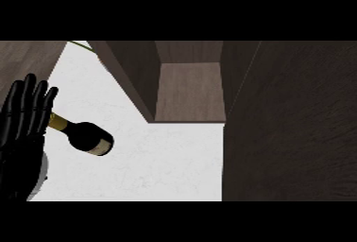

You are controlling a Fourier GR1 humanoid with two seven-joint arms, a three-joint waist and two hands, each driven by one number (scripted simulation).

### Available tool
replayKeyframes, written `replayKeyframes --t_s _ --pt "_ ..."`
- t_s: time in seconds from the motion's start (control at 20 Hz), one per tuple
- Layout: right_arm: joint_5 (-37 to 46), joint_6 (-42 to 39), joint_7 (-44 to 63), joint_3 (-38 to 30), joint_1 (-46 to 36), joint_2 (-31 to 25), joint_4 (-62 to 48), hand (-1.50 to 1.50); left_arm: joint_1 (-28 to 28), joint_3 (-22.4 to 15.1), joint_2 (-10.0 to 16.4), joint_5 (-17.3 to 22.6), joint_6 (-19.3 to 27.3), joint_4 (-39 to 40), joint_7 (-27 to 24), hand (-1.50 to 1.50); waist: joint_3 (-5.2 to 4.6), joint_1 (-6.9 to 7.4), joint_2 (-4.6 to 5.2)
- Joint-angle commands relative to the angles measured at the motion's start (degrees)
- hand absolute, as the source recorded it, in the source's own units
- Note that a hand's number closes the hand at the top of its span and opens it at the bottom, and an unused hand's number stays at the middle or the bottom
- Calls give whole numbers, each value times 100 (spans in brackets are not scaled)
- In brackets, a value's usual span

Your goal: Pick up the wine, place it into the cabinet and close the cabinet

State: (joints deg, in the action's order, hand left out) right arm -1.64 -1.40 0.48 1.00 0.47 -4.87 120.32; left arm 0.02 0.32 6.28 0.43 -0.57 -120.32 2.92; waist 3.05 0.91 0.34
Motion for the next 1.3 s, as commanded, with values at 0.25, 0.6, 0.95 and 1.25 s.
replayKeyframes --t_s 0.25,0.6,0.95,1.25 --pt "170 122 -5 -139 322 -50 381 -150 -379 398 1047 2425 -2414 442 -747 -150 -344 -243 -40" --pt "-582 -307 1126 827 1124 58 1487 -150 -95 1095 2256 5090 -3664 1206 521 -150 -317 -152 -72" --pt "-306 170 2551 1362 1143 95 2915 -150 -500 1692 3318 6757 -3578 1640 1417 -150 -308 -125 -53" --pt "716 662 3010 2346 715 371 2849 -150 -556 2000 3675 7381 -3415 1569 1910 -150 -310 -95 -51"
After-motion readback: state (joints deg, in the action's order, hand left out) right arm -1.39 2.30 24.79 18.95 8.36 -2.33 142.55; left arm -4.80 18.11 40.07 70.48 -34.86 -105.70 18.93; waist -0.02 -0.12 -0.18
